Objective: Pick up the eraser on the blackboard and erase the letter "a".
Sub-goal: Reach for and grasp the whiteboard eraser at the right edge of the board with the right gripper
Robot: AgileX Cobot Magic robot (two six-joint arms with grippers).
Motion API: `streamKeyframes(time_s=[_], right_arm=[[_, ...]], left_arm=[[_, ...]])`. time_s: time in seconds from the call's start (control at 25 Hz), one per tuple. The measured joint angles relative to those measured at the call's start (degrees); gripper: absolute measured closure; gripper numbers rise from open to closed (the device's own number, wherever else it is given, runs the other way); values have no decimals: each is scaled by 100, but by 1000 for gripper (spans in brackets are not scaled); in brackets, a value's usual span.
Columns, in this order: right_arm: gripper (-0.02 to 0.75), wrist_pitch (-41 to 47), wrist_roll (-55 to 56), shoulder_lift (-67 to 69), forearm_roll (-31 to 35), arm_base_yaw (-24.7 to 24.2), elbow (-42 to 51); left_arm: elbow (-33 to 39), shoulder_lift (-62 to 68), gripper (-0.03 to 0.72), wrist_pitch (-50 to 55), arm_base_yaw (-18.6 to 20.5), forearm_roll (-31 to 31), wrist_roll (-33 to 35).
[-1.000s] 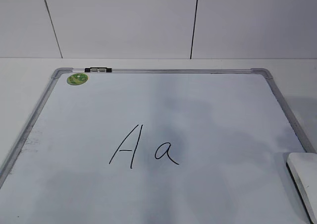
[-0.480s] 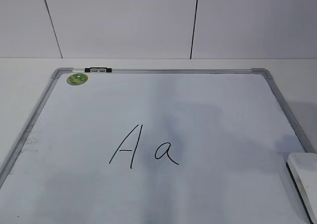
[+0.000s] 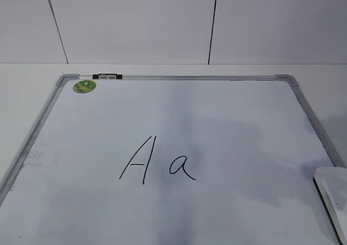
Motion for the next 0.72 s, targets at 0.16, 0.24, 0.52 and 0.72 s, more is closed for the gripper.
streamKeyframes(time_s=[0.16, 0.24, 0.52, 0.72], right_arm=[[178, 10, 12, 188, -73, 0, -10], [178, 10, 15, 199, -111, 0, -10], [178, -45, 105, 424, -364, 303, -10], [178, -218, 259, 737, -418, 459, -10]], left_arm=[[0, 0, 255, 0, 0, 0, 0], [0, 0, 255, 0, 0, 0, 0], [0, 0, 255, 0, 0, 0, 0], [0, 0, 255, 0, 0, 0, 0]])
